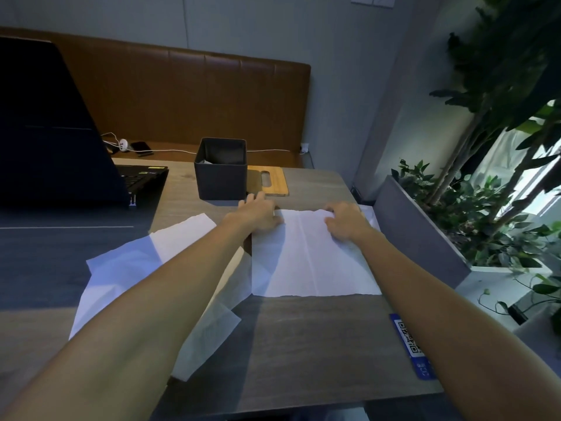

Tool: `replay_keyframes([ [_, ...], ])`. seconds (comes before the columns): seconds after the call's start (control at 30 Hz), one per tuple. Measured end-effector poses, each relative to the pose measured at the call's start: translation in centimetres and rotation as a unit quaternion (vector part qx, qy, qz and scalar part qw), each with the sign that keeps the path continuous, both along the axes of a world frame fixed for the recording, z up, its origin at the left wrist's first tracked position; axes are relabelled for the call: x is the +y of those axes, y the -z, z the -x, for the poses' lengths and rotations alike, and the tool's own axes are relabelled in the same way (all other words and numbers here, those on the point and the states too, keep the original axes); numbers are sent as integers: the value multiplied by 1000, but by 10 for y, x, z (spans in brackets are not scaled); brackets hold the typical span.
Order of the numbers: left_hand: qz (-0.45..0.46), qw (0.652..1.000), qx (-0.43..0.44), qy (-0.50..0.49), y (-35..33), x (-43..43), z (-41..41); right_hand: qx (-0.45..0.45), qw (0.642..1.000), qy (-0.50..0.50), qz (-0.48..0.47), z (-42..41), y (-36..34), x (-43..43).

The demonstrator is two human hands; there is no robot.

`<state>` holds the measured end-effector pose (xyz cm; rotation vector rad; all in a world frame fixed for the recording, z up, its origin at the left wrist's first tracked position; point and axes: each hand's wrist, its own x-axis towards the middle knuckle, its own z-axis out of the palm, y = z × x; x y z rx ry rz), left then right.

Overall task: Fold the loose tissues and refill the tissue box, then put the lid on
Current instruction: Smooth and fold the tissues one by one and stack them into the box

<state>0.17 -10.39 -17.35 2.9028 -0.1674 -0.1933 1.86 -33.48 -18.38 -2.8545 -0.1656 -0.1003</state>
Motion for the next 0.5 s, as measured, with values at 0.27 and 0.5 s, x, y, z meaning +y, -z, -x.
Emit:
replay_keyframes([
  [0.27, 165, 984, 20, -62, -6, 9, -2, -6, 995, -14, -94, 12, -17, 0],
  [0.5, 265, 956, -126, -21, -22, 17, 33, -56, 975, -74, -202, 44, -39, -5],
])
